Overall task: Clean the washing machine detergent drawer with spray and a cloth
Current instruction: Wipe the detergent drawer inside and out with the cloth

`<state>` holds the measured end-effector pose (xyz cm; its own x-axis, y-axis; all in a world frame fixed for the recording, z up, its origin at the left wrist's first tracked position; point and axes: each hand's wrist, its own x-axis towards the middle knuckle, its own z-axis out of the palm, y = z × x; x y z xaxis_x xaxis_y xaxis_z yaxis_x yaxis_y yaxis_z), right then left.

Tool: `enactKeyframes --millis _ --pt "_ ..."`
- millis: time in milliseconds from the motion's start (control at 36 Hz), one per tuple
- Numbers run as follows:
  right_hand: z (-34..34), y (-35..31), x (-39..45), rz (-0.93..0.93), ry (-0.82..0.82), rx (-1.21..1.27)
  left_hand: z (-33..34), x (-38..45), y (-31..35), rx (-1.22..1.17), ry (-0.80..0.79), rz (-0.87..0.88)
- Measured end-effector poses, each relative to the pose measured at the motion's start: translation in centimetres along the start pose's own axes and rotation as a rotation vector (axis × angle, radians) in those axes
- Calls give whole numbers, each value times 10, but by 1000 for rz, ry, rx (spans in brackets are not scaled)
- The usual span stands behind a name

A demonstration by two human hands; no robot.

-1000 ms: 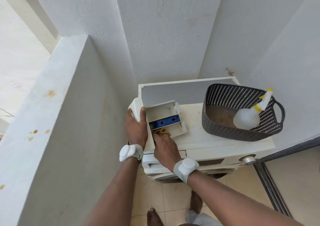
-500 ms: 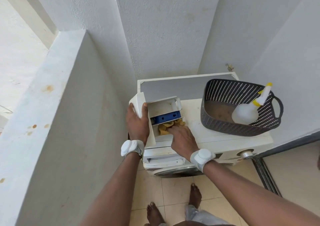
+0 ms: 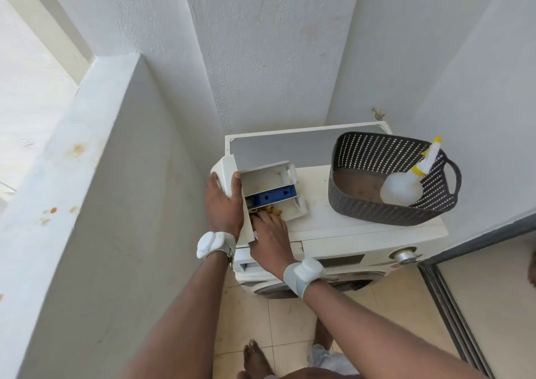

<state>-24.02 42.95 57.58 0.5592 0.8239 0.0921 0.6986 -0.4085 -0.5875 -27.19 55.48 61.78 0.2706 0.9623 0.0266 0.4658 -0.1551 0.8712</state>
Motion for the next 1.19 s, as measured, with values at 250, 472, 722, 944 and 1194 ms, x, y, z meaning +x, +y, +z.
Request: enactKeyframes --millis 250,472,722,944,1194 --pt "-6 14 -7 -113 84 41 1 4 -1 -7 1 -14" --pt "-32 62 3 -402 23 -230 0 5 0 5 -5 -21" --pt "-33 112 -21 -211 99 -277 1 8 -1 -4 -3 -68" --pt "18 26 -45 -268 -53 -181 0 12 1 13 -14 -88" --pt "-21 101 -46 -213 -92 -478 -2 14 -2 -20 -48 -104"
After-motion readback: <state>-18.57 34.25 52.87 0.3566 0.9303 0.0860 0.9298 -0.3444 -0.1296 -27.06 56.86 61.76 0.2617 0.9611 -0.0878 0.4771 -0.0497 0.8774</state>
